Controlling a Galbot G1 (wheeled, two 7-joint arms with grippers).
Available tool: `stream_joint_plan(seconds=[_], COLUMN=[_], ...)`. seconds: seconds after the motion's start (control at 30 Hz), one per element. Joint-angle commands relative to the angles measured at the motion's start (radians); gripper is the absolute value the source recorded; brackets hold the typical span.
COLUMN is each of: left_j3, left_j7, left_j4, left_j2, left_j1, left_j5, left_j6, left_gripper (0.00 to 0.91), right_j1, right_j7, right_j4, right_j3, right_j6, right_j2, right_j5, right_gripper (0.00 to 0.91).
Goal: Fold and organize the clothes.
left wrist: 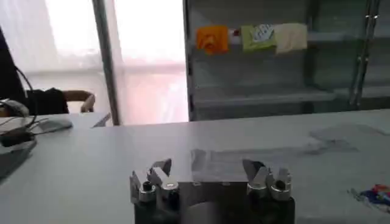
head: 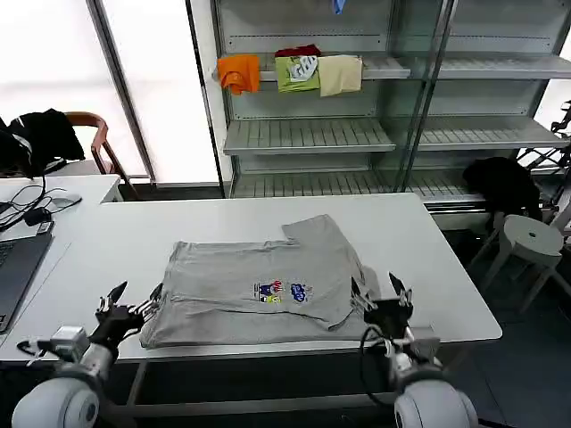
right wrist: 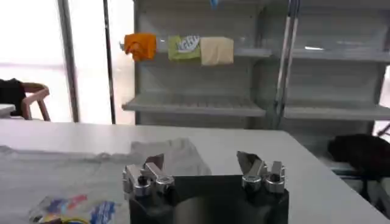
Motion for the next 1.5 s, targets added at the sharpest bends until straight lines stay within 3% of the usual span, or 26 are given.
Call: stream_joint_plan(seconds=[0.03,0.2,0.4,0.63,0.87,1.3,1.33,1.37,1.4,1.43,1.47,1.5], left_j3=[0.171,0.213,0.22,0.224,0.213,0.194,0.192,0.189,0.185,0.183,0.183,0.183], left_j7=[0.096,0.129,0.158,0.162,0.175,0.176,0.175,0.176,0.175,0.174,0.174,0.174], left_j4=[0.379,0.526,0.59,0.639,0.659,0.713,0.715,0.738,0.745,0.761,0.767,0.773], left_j2=[-0.006,-0.031,-0.04,-0.043,-0.04,-0.036,-0.037,-0.038,-0.039,-0.04,-0.038,-0.038], left_j1=[-0.481,-0.555,-0.591,-0.612,-0.596,-0.59,-0.595,-0.601,-0.605,-0.608,-0.61,-0.612], left_j5=[0.054,0.157,0.193,0.246,0.262,0.258,0.257,0.253,0.247,0.246,0.246,0.241], left_j6=[0.043,0.044,0.043,0.043,0.043,0.041,0.041,0.039,0.038,0.038,0.036,0.036], left_gripper=[0.907,0.907,0.907,0.907,0.907,0.907,0.907,0.846,0.705,0.645,0.363,0.252], right_j1=[0.43,0.604,0.618,0.608,0.619,0.605,0.603,0.599,0.595,0.592,0.589,0.587], right_j7=[-0.023,-0.032,-0.022,-0.06,-0.124,-0.154,-0.154,-0.155,-0.156,-0.158,-0.16,-0.161], right_j4=[-0.517,-0.785,-0.931,-0.989,-1.035,-1.046,-1.044,-1.039,-1.038,-1.036,-1.035,-1.034], right_j3=[0.001,0.07,0.09,0.121,0.118,0.083,0.082,0.078,0.077,0.077,0.077,0.077], right_j6=[0.001,0.032,0.126,0.198,0.246,0.248,0.248,0.247,0.247,0.247,0.247,0.247], right_j2=[0.065,0.096,0.096,0.096,0.096,0.096,0.096,0.096,0.096,0.096,0.096,0.096], right_j5=[-0.005,-0.114,-0.139,-0.084,-0.033,-0.062,-0.062,-0.062,-0.065,-0.072,-0.074,-0.076], right_gripper=[0.907,0.907,0.907,0.907,0.816,0.715,0.625,0.464,0.232,0.131,0.0,0.0])
